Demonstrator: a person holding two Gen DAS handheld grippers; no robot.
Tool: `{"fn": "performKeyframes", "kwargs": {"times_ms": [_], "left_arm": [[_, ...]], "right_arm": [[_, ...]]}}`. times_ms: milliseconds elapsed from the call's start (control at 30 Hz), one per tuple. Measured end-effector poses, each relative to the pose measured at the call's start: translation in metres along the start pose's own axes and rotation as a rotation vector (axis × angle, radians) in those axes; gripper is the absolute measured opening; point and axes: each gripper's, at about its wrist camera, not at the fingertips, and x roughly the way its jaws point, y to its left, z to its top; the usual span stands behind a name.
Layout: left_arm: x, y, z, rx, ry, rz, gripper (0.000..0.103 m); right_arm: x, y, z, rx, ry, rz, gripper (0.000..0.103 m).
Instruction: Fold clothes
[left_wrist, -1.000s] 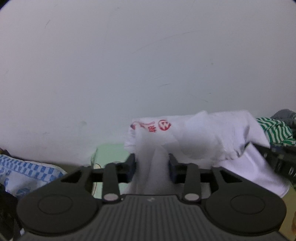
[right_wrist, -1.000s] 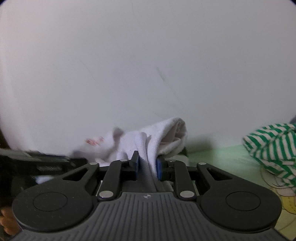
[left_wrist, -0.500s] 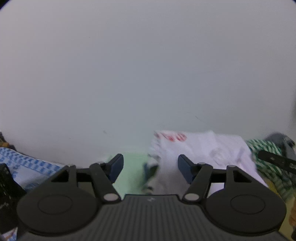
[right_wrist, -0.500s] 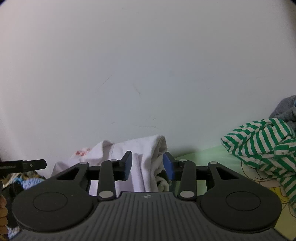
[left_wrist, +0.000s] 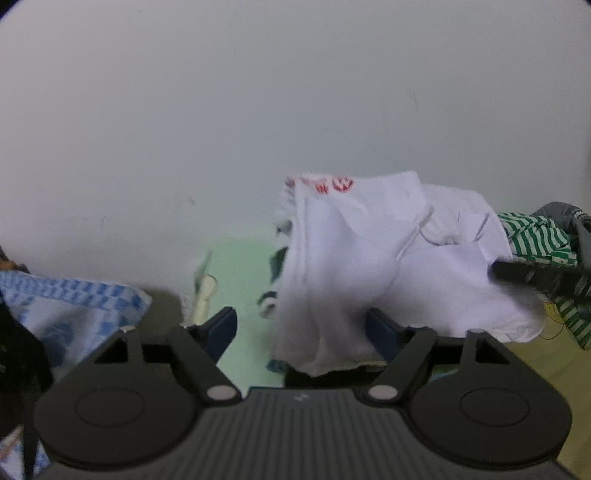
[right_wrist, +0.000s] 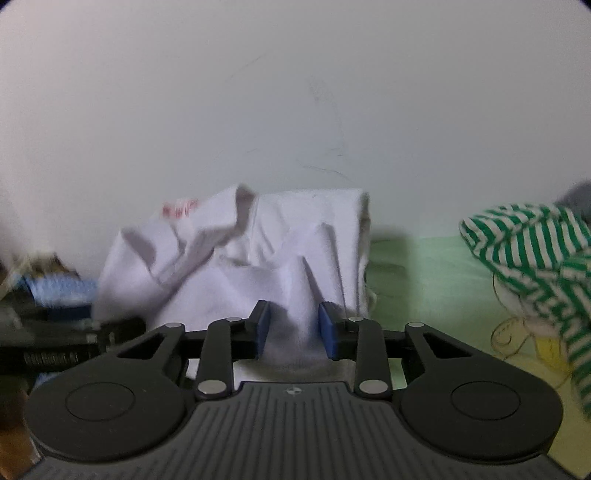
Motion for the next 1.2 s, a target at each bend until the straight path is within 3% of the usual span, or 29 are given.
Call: {"fn": "performKeyframes", "kwargs": {"times_ms": [133,167,200,300,433,500,567,667,733,933,1200], "left_arm": [[-0.044,0.012,-0.016,-0.024,-0.067,-0.019,0.093],[-0.052,0.012,-0.021,-0.021,-0.081,-0.019,0.092],[-0.060,0.012,-0.026,-0.017,-0.094,-0.019,0.091],[-0.081,0.003,-0.027,-0.016,-0.122,0.005,0.074],[-0.088,0.001,-0.044,-0.119,-0.030,0.046,0.064],[-0.088,-0.011,-0.057,-0.137,0.010,0.094,0.069],[-0.083,-0.026,-0.069,-0.136,0.043,0.135,0.084],[-0.098,-0.038,-0.089,-0.120,0.050,0.139,0.093],[-0.102,-0.046,-0.098,-0.078,0.050,0.164,0.101],[-0.116,-0.053,-0.110,-0.071,0.116,0.160,0.102],[-0.157,-0.074,-0.115,-0.062,0.131,0.253,0.102]], "right_arm": [[-0.039,0.001,-0.001,0.010,-0.076,0.024,0.042],[-0.046,0.002,-0.005,-0.003,-0.076,0.016,0.043],[-0.053,0.002,-0.008,-0.016,-0.076,0.009,0.043],[-0.064,0.004,-0.037,-0.032,-0.027,-0.029,0.043],[-0.080,0.007,-0.076,-0.051,0.043,-0.081,0.046],[-0.087,0.009,-0.096,-0.061,0.078,-0.107,0.052],[-0.098,0.015,-0.105,-0.051,0.091,-0.111,0.073],[-0.107,0.024,-0.110,-0.101,0.072,-0.156,0.082],[-0.113,0.024,-0.112,-0.103,0.051,-0.188,0.085],[-0.137,0.025,-0.118,-0.046,0.049,-0.254,0.088],[-0.165,0.032,-0.128,-0.125,0.045,-0.278,0.088]]}}
